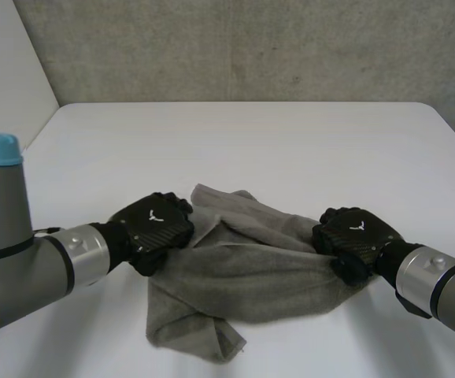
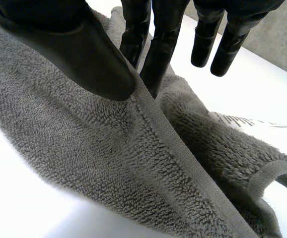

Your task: Fold the towel.

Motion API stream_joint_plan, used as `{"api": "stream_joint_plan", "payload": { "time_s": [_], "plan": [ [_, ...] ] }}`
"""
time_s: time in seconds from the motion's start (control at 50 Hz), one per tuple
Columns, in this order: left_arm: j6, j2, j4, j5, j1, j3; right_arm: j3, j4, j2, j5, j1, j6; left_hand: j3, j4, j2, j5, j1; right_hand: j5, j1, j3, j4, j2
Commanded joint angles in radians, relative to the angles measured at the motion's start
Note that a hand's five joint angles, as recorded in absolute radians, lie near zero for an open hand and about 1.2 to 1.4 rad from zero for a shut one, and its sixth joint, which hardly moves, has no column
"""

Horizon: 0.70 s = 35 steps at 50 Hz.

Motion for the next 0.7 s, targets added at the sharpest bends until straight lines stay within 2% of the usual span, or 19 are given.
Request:
{"api": "stream_joint_plan", "payload": {
  "time_s": [0.02, 0.04, 0.06, 0.1, 0.22, 0.28, 0.3, 0.32, 0.34, 0.36, 0.38, 0.4, 0.42, 0.44, 0.56, 0.6, 0.7],
  "plan": [
    [-0.086, 0.038, 0.023, 0.002, 0.018, -0.046, 0.003, -0.001, 0.001, 0.014, 0.001, 0.001, -0.048, -0.054, 0.099, 0.084, 0.143, -0.081, -0.059, -0.047, -0.076, -0.044],
    [-0.104, 0.043, 0.023, 0.006, 0.019, -0.057, 0.003, 0.001, 0.0, 0.016, -0.004, 0.002, -0.048, -0.054, 0.099, 0.084, 0.143, -0.297, -0.276, -0.047, -0.076, -0.26],
    [-0.12, 0.044, 0.023, 0.008, 0.019, -0.066, 0.003, 0.001, 0.0, 0.016, -0.004, 0.002, -0.048, -0.054, 0.099, 0.084, 0.143, -0.3, -0.278, -0.047, -0.076, -0.262],
    [-0.131, 0.046, 0.024, 0.008, 0.019, -0.077, 0.005, 0.004, -0.002, 0.019, -0.005, 0.01, -0.048, -0.054, 0.099, 0.084, 0.143, -0.592, -0.57, -0.047, -0.076, -0.554],
    [-0.173, 0.049, 0.046, 0.008, 0.018, -0.118, 0.012, 0.019, 0.001, 0.016, -0.007, 0.024, -0.048, -0.054, 0.099, 0.084, 0.143, -0.628, -0.607, -0.047, -0.076, -0.591],
    [-0.201, 0.055, 0.065, 0.008, 0.016, -0.134, 0.019, 0.027, 0.014, 0.004, -0.001, 0.024, -0.048, -0.054, 0.099, 0.084, 0.143, -0.508, -0.486, -0.047, -0.076, -0.471],
    [-0.201, 0.055, 0.066, 0.008, 0.016, -0.134, 0.022, 0.031, 0.018, -0.001, 0.001, 0.019, -0.048, -0.054, 0.099, 0.084, 0.143, -0.308, -0.286, -0.047, -0.076, -0.27],
    [-0.213, 0.058, 0.073, 0.008, 0.018, -0.14, 0.022, 0.031, 0.018, -0.001, 0.001, 0.019, -0.048, -0.054, 0.099, 0.084, 0.143, -0.306, -0.284, -0.047, -0.076, -0.268],
    [-0.213, 0.058, 0.073, 0.008, 0.018, -0.14, 0.022, 0.034, 0.024, -0.006, 0.001, 0.016, -0.048, -0.054, 0.099, 0.084, 0.143, -0.067, -0.045, -0.047, -0.076, -0.03],
    [-0.221, 0.064, 0.078, 0.008, 0.018, -0.143, 0.022, 0.036, 0.026, -0.012, 0.002, 0.01, -0.048, -0.054, 0.088, 0.073, 0.132, 0.056, 0.078, -0.047, -0.076, 0.094],
    [-0.224, 0.074, 0.079, 0.006, 0.019, -0.145, 0.022, 0.036, 0.026, -0.012, 0.002, 0.01, -0.048, -0.054, -0.211, -0.227, -0.168, 0.057, 0.079, -0.047, -0.076, 0.095],
    [-0.224, 0.074, 0.079, 0.006, 0.019, -0.145, 0.022, 0.037, 0.024, -0.019, 0.002, 0.009, -0.048, -0.054, -0.214, -0.23, -0.171, 0.057, 0.079, -0.047, -0.076, 0.095],
    [-0.226, 0.086, 0.081, 0.006, 0.021, -0.143, 0.02, 0.037, 0.021, -0.029, 0.002, 0.007, -0.048, -0.054, -0.525, -0.541, -0.482, 0.057, 0.079, -0.047, -0.076, 0.095],
    [-0.226, 0.098, 0.082, 0.005, 0.021, -0.14, 0.02, 0.037, 0.021, -0.029, 0.002, 0.007, -0.048, -0.054, -0.694, -0.71, -0.651, 0.057, 0.079, -0.047, -0.076, 0.095],
    [-0.226, 0.14, 0.102, 0.005, 0.019, -0.117, 0.019, 0.036, 0.015, -0.039, 0.002, 0.005, -0.048, -0.054, -0.805, -0.82, -0.761, 0.057, 0.079, -0.047, -0.076, 0.095],
    [-0.226, 0.152, 0.11, 0.005, 0.004, -0.09, 0.019, 0.036, 0.015, -0.038, 0.002, 0.005, -0.048, -0.054, -0.916, -0.931, -0.872, 0.057, 0.079, -0.047, -0.076, 0.095],
    [-0.227, 0.152, 0.109, 0.008, -0.02, -0.037, 0.022, 0.037, 0.017, -0.036, 0.002, 0.005, -0.048, -0.054, -0.989, -1.005, -0.946, 0.057, 0.079, -0.047, -0.076, 0.095]
  ]
}}
